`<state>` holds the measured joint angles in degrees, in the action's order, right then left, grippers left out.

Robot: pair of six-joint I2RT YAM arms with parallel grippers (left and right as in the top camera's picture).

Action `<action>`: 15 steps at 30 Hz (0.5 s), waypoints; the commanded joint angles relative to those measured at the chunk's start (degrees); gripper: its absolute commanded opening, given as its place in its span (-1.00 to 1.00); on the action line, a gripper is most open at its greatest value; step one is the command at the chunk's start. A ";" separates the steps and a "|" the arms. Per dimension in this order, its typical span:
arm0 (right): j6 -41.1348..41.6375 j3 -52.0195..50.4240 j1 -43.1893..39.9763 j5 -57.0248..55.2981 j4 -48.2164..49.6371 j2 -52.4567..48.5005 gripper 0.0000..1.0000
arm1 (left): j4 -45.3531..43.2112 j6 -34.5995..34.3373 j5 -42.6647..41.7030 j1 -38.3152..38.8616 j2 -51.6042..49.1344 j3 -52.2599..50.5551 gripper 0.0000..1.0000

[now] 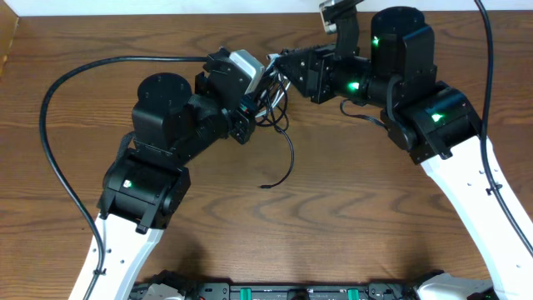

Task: Untangle cables

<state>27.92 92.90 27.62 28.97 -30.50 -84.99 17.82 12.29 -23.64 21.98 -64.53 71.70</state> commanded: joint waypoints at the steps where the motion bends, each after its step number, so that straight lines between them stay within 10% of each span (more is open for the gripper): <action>1: -0.35 1.05 0.22 -1.03 0.04 -0.22 -0.59 | -0.81 0.76 -1.40 1.16 0.35 1.40 -0.85; 6: -0.35 1.05 0.24 -1.49 -0.11 -0.22 -0.97 | -0.83 0.76 -1.40 1.25 0.98 1.40 -0.85; 15: -0.76 1.05 0.17 -3.98 -1.46 -0.22 -0.97 | -0.79 0.81 0.83 1.20 2.71 1.40 -0.85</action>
<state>28.01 92.95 27.62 27.35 -30.85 -84.99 17.82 12.29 -22.96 22.68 -63.55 71.70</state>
